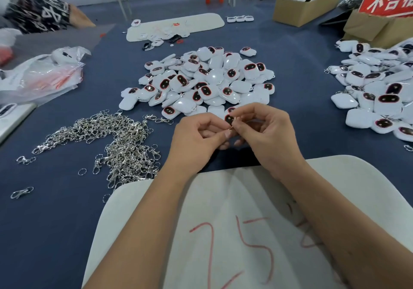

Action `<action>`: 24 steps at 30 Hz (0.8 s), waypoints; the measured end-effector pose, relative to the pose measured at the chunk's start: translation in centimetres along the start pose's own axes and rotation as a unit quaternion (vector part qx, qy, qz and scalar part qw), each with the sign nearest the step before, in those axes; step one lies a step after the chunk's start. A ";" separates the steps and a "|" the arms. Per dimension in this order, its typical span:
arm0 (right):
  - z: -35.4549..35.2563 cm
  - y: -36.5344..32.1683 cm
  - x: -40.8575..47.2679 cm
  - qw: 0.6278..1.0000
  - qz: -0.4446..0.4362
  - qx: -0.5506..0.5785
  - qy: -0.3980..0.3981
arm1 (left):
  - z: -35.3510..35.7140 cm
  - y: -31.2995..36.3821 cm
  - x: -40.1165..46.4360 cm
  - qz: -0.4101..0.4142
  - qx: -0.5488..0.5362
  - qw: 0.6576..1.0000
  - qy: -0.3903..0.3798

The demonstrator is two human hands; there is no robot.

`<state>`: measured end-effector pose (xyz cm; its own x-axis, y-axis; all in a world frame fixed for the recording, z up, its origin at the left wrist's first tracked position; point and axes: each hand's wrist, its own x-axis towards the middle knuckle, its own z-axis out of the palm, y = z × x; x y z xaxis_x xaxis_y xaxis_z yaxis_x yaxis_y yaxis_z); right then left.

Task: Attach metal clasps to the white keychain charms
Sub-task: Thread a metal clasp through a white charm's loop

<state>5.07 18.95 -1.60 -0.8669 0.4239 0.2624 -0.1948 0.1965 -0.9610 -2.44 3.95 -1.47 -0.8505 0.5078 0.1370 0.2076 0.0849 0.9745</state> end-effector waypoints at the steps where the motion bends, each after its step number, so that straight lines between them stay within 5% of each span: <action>1: 0.0 0.1 0.0 1.000 0.001 -0.003 0.002 | -0.1 0.0 0.1 0.001 -0.002 1.000 0.002; 6: 0.1 0.2 0.1 0.998 -0.013 -0.036 0.045 | 0.0 0.2 0.3 0.002 -0.048 0.996 0.074; 9: 0.2 0.2 0.0 0.982 -0.063 -0.167 0.055 | 0.1 0.5 0.4 0.005 -0.096 0.987 0.130; 15: 1.3 0.1 -0.3 0.885 -0.117 -0.435 -0.118 | -0.2 0.2 0.5 0.003 -0.068 0.969 0.238; 20: 1.1 0.0 -0.5 0.913 -0.100 -0.391 -0.064 | -0.3 -0.1 0.7 -0.031 -0.068 0.967 0.242; 24: 1.2 0.0 -0.5 0.924 -0.057 -0.378 -0.024 | -0.2 0.1 0.7 -0.045 -0.079 0.981 0.171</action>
<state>4.90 17.70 -1.86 -0.8832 0.3266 0.3367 0.0749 0.8068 -0.5861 -3.12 4.17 -1.29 -0.9798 0.1852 0.0754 0.0707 -0.0315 0.9970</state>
